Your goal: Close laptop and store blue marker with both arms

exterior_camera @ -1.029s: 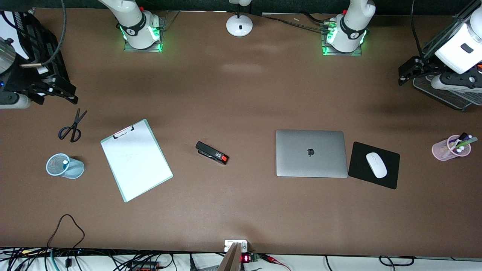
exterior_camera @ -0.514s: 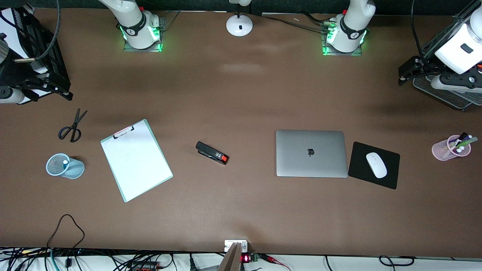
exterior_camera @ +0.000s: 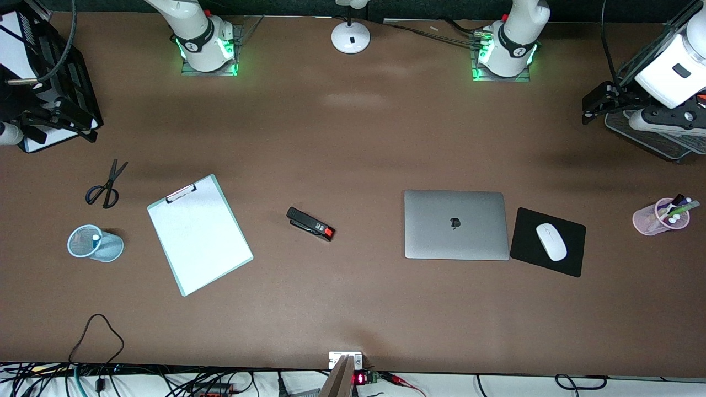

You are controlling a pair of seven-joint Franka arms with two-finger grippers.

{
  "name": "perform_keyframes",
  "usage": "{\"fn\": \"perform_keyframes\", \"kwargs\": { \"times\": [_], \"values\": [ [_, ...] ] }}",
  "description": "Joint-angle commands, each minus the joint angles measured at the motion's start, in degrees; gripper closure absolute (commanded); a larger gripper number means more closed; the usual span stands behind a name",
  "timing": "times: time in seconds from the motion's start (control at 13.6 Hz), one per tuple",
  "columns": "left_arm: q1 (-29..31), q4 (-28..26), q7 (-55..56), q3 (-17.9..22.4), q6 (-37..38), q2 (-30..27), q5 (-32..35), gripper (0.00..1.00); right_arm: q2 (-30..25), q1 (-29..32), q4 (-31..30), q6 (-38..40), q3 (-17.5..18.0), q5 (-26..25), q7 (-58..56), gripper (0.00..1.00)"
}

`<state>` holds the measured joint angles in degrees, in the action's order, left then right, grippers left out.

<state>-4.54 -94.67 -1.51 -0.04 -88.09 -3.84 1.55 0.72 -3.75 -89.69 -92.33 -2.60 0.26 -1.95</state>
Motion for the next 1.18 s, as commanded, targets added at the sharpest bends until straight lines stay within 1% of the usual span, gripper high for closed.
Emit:
{"fn": "perform_keyframes", "kwargs": {
  "times": [0.0,0.66,1.1],
  "values": [
    [-0.38,1.59,-0.34,0.04,1.26,0.76,-0.68,0.0,-1.42,0.85,-1.63,0.58,0.31,-0.62,-2.7,0.0],
    [-0.03,1.59,-0.16,-0.22,1.26,0.94,-1.47,0.0,-1.51,1.12,-1.54,0.66,0.22,-0.27,-2.53,0.0],
    [-0.12,1.59,-0.51,-0.22,1.26,1.11,-1.47,0.0,-1.51,1.38,-0.58,3.12,-0.04,0.0,-2.71,0.0]
  ]
}}
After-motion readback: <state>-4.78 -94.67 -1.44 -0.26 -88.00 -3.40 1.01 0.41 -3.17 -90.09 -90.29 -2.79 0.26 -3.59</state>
